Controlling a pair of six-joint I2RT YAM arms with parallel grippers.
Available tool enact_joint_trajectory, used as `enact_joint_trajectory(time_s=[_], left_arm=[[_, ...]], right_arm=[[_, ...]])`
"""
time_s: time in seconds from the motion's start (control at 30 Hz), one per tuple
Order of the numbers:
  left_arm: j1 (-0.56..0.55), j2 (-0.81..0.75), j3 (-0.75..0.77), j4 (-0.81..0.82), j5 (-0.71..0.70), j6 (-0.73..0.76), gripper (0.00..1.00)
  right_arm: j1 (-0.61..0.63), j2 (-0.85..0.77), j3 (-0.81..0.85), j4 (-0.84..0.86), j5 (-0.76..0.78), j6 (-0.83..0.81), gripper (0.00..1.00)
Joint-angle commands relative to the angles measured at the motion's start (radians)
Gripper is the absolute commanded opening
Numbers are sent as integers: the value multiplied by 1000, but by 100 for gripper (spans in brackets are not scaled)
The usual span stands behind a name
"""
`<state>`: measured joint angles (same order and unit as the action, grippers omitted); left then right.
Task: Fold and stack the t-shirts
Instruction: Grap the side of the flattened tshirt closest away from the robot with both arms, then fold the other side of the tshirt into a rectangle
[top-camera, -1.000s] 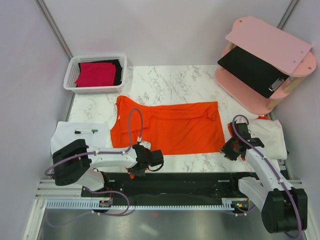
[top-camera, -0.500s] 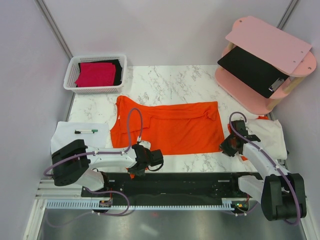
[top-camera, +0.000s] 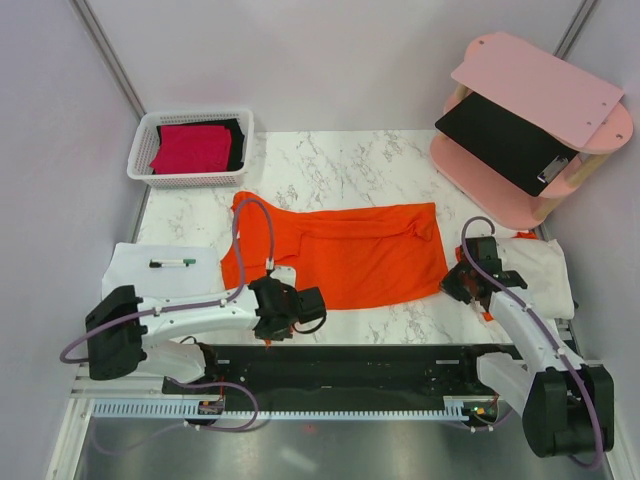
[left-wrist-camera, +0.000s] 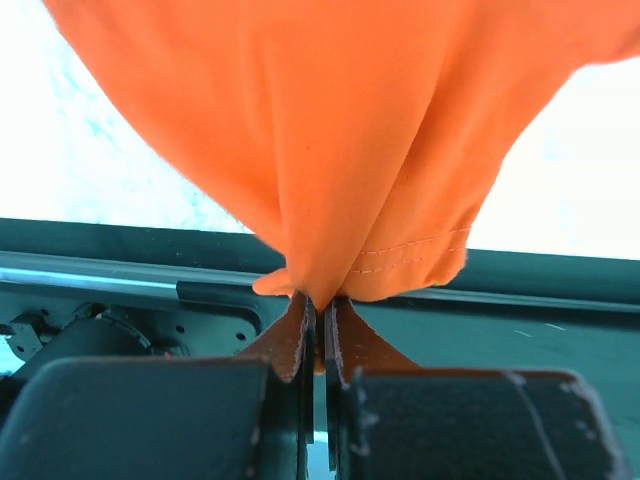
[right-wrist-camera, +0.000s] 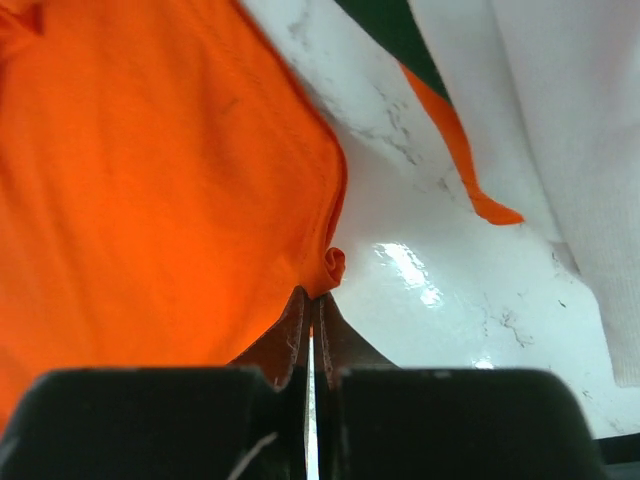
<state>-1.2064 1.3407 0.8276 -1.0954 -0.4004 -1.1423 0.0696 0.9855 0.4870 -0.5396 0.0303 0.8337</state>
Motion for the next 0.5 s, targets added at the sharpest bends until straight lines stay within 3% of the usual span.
enact_joint_trajectory(time_s=[0.0,0.23,0.47], left_arm=[[8,-34,131,-136,-129,-92,2],[125,93,304,-222,-222,-24,2],[356,106,337,-135,-238,162,2]], right_arm=[[-2,-7,120,-16,-4,-76,0],[-2,166,222,33,10,-194,0],[-2,333,297,110,26,-242,0]])
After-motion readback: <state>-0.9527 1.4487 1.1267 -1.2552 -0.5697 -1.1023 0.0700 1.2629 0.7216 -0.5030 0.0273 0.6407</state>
